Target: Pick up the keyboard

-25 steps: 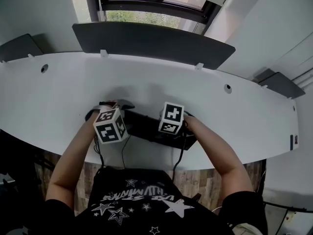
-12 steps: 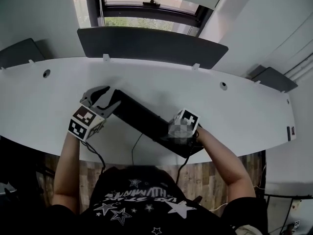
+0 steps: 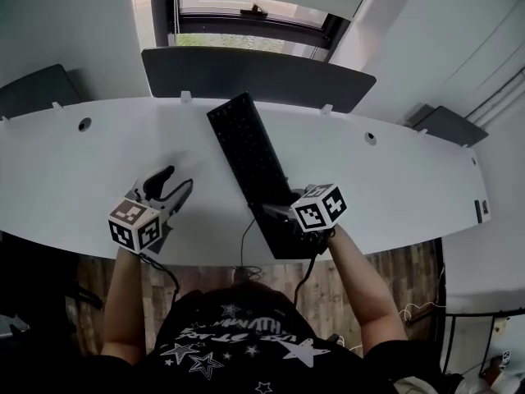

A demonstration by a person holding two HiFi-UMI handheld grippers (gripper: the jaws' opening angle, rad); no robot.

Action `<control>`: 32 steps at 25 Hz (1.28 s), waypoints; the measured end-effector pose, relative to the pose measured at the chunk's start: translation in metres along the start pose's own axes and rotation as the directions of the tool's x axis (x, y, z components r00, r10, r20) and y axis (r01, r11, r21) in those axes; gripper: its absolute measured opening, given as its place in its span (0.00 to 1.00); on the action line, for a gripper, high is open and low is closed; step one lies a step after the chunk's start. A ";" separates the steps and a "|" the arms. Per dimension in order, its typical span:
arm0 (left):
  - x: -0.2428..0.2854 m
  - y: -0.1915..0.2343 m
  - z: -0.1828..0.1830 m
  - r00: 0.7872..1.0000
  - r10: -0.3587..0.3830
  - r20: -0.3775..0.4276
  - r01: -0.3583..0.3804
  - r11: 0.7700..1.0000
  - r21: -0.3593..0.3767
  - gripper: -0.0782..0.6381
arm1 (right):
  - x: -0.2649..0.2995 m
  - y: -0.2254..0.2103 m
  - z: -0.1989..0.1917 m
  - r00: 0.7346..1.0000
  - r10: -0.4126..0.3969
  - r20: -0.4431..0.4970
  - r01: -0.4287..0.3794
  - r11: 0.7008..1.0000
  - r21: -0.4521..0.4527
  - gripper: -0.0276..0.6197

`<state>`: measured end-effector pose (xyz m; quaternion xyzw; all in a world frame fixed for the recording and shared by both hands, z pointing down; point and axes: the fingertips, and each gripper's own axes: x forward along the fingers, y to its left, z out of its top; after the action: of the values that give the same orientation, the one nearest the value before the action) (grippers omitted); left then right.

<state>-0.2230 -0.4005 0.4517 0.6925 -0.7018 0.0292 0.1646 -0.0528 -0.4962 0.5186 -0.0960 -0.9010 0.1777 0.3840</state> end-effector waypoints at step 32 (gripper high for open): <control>-0.122 -0.147 -0.064 0.955 -0.294 0.031 0.294 0.956 0.023 0.25 | -0.085 0.193 -0.055 0.686 -0.352 0.637 0.189 0.932 0.311 0.16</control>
<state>-0.0679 -0.2720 0.4517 0.7910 -0.5935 -0.0010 0.1487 0.0523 -0.3314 0.4222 0.1538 -0.9568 0.2402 0.0561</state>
